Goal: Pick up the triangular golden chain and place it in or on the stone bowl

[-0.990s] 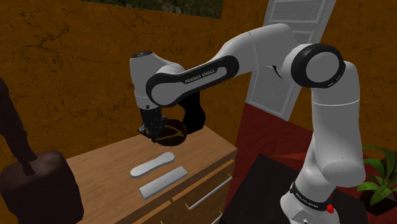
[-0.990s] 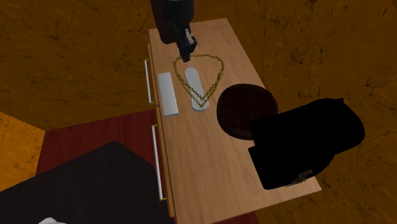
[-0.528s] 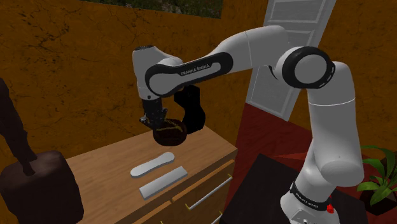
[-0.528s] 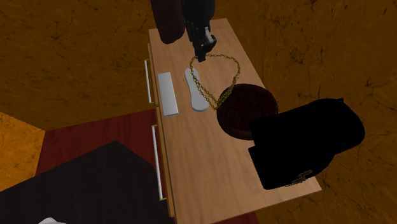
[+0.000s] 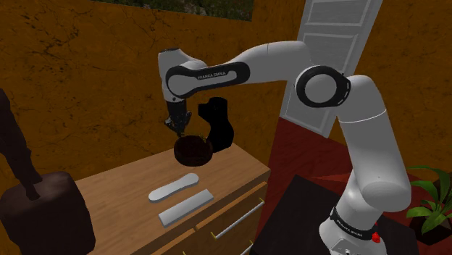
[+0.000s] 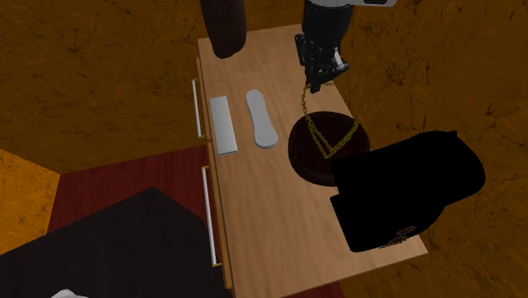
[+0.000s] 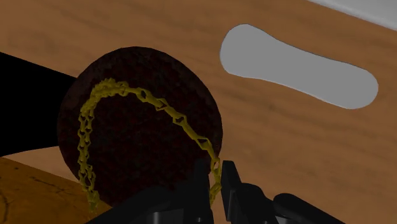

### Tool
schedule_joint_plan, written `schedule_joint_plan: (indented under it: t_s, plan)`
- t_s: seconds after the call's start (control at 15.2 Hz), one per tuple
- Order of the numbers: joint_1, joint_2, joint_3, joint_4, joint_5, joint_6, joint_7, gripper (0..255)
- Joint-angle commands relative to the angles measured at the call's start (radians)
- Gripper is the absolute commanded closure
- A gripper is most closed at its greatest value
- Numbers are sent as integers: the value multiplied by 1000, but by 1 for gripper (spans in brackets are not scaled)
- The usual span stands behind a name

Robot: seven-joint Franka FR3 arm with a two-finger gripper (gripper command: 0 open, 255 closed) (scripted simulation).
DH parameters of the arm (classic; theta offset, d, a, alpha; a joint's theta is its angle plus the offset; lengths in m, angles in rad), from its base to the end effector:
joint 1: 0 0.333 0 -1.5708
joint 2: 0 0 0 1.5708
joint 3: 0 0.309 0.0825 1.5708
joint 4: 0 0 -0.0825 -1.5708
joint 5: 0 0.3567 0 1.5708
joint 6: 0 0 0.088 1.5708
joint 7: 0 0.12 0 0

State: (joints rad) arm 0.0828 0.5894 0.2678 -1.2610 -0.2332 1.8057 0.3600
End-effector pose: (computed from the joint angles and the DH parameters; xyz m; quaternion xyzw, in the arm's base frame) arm 0.6661 0.1755 0.4109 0.9992 0.0032 0.0017 0.0409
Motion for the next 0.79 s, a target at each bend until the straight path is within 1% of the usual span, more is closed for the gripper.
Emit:
schedule_joint_plan:
  t_s: [0.0,0.73]
  plan:
    - [-7,25,-6,30,-3,-4,-17,255]
    - [-13,54,-12,-71,-15,125,1,255]
